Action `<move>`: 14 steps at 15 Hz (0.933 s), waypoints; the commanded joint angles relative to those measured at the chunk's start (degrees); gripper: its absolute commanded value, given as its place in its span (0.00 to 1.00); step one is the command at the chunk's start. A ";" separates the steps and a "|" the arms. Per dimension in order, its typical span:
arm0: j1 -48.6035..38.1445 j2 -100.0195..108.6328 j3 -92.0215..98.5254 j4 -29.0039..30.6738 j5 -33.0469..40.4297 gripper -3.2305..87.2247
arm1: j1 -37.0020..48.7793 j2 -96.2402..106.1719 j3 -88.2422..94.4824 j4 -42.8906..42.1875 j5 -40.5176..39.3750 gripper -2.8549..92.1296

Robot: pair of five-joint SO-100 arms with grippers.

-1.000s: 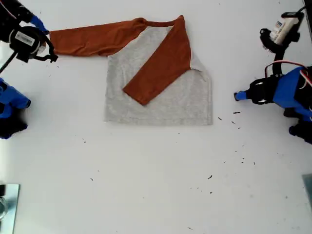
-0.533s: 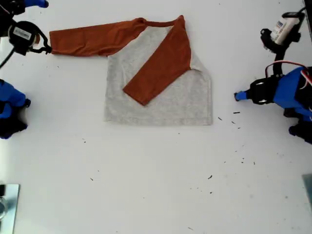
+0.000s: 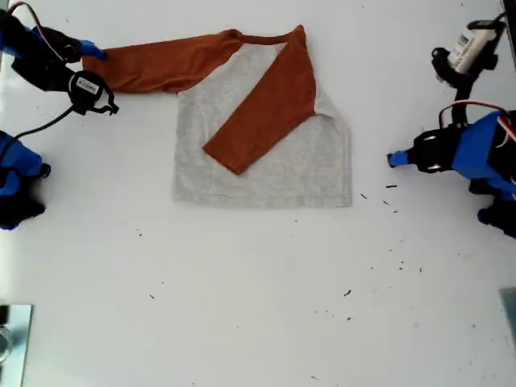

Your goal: Fold t shirt

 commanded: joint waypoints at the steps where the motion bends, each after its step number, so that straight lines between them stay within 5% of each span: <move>1: -1.23 -6.42 -4.22 -2.72 2.72 0.24 | -0.70 0.35 1.32 1.41 0.79 0.07; 3: -2.02 -12.83 -9.84 -0.97 4.31 0.03 | -0.62 0.70 1.41 1.49 0.79 0.07; 7: 8.00 1.49 -21.80 13.36 0.35 0.03 | -0.44 0.97 1.58 1.76 1.14 0.07; 11: 38.23 -18.54 -74.09 29.79 -8.17 0.03 | -0.26 0.97 1.58 1.76 1.23 0.07; 12: 45.62 -28.48 -92.37 29.62 -1.85 0.03 | -0.44 0.97 1.58 1.76 1.32 0.07; 14: 58.97 -29.88 -96.68 15.91 14.41 0.42 | -0.35 0.97 1.58 1.76 1.49 0.07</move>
